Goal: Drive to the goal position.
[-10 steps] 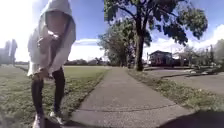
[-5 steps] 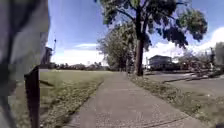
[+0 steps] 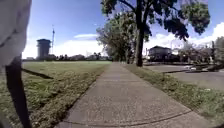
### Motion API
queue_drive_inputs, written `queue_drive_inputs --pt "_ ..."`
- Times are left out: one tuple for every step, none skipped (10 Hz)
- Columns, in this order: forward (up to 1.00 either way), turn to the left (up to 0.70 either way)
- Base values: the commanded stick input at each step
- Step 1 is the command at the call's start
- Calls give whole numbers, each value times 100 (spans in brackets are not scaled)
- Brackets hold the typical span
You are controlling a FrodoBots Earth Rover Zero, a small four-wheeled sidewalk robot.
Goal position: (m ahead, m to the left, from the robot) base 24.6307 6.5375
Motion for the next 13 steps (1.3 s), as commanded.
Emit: queue_drive_inputs --pt "9 0" --pt "8 0" --pt "8 0" --pt "8 0" --pt "8 0" --pt "8 0" --pt "8 0" --pt "8 0" --pt "9 0" --pt "9 0" --pt "9 0" --pt "9 0" --pt "9 0"
